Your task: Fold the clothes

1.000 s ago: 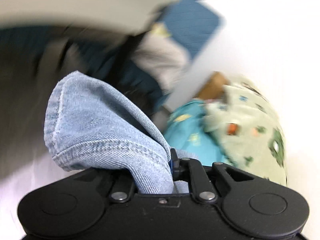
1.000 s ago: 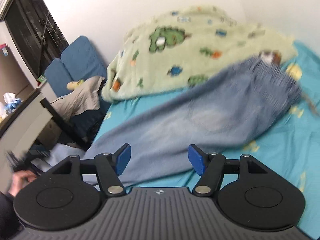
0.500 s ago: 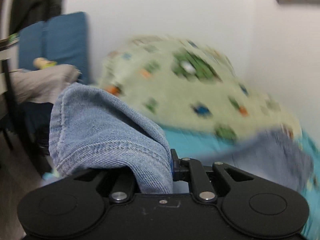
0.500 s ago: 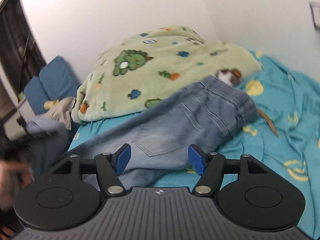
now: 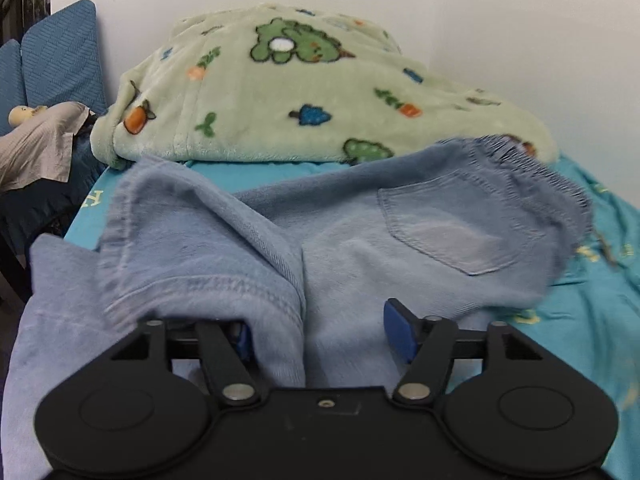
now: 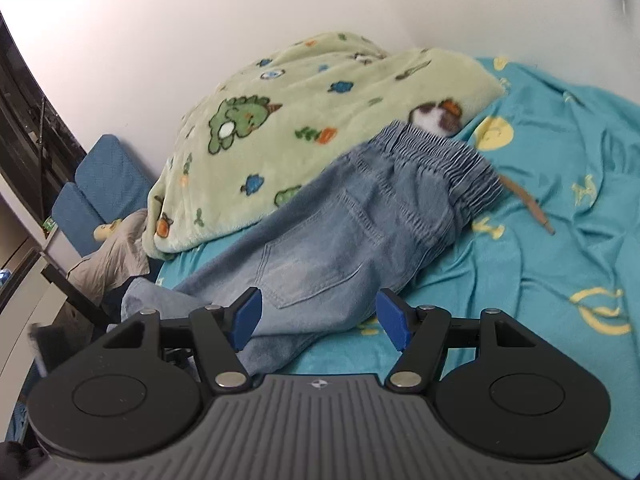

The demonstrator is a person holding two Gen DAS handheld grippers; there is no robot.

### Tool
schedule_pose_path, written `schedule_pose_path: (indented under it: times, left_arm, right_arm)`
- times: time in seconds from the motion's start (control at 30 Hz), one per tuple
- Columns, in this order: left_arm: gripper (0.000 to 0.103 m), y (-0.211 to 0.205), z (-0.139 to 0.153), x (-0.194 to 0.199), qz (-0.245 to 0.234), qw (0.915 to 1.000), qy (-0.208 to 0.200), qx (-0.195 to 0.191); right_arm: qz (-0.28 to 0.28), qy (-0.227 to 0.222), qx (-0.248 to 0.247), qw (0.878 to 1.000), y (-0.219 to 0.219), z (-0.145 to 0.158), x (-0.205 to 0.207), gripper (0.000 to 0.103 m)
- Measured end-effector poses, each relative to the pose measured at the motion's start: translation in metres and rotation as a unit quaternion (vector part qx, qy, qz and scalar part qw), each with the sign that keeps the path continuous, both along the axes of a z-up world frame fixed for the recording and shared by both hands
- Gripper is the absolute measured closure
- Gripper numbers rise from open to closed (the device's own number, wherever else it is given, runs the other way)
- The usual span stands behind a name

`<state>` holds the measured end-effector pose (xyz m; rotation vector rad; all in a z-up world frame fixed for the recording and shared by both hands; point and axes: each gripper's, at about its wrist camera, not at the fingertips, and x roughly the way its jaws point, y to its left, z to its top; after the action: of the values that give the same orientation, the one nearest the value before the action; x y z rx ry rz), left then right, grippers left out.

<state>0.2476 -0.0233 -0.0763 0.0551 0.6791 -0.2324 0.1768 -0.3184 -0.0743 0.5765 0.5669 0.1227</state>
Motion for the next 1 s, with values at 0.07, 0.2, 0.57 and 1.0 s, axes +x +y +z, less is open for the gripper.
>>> schedule_pose_path:
  times: [0.07,0.2,0.57,1.0]
  left_arm:
    - [0.040,0.008,0.016,-0.019,0.014,0.9993,0.007,-0.034]
    - [0.035,0.027,0.049,-0.059,0.043,0.9966,-0.022,-0.067]
    - [0.034,0.093,0.086,-0.071,0.126,0.9848,-0.070,-0.097]
    - [0.034,0.173,0.054,-0.052,0.161,0.9702,-0.031,-0.178]
  right_arm:
    - [0.007,-0.007,-0.006,1.000,0.005,-0.001,-0.001,0.037]
    - [0.026,-0.027,-0.020,0.999,0.018,-0.004,-0.004,0.037]
    - [0.147,-0.123,-0.175,0.966,0.109,-0.013,-0.008,0.037]
    - [0.288,-0.174,-0.302,0.892,0.248,-0.010,0.047,0.037]
